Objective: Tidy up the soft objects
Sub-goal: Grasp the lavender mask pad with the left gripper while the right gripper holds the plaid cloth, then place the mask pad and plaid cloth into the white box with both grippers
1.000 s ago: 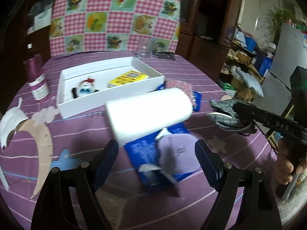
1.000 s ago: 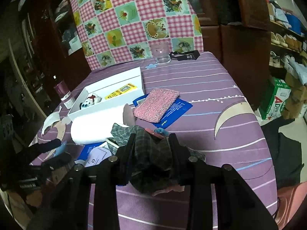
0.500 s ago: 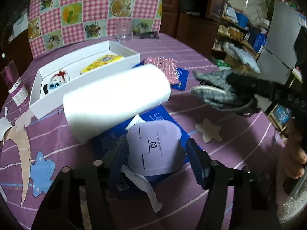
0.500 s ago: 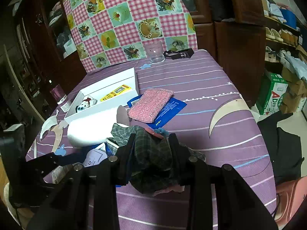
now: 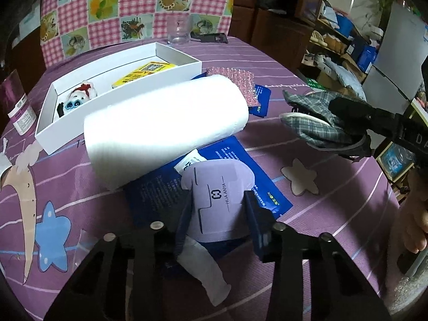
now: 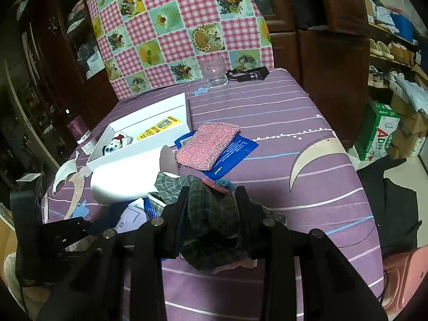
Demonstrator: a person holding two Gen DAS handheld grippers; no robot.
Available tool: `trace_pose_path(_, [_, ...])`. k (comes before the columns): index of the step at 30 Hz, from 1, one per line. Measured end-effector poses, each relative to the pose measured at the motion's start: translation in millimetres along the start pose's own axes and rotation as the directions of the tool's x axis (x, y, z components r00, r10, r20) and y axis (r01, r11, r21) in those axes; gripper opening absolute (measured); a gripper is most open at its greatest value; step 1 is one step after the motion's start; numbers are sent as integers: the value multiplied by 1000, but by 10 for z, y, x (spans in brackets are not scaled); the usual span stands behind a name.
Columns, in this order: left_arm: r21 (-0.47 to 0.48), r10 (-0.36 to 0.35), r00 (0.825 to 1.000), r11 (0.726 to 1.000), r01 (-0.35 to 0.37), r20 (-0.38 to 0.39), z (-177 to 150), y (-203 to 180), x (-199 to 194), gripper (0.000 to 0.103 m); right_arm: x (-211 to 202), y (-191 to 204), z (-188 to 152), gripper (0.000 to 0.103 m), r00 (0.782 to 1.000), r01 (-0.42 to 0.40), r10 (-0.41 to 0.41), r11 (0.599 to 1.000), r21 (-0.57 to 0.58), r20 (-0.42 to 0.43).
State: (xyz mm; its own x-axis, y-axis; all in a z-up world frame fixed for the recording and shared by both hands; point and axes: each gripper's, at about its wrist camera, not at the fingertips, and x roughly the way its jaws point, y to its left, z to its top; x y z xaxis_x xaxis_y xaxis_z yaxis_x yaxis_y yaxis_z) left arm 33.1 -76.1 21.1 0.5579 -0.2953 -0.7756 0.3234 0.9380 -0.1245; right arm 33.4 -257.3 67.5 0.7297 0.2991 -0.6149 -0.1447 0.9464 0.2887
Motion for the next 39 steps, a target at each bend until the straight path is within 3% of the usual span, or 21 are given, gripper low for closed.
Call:
trace_pose_path(6, [-10,59,997,998,-58,55,28,63,-163,25,52,-10,-1,35,1000,-1,1,1000,3,-15])
trace_pose_path(17, [-75,121,981,991,-111,149,178,258,-800,24,-23,-8,214,35,997,-44,48,997,70,-58])
trace_pose_path(23, [-111,130,974,988,-111,185,386,381,-1054,24,-210,133,526,35,998,-33,36,997,66,-47])
trace_pose_path(27, [-128,148,969,984,-124,196,511,458,-1112,24,-219,287,761,35,996,-71,75,996,62,-54])
trace_pose_path(39, [-210,214,960,962,-174,183,916,885,-1029,24,244,752,1399,35,984,-151,154,988,43,-86])
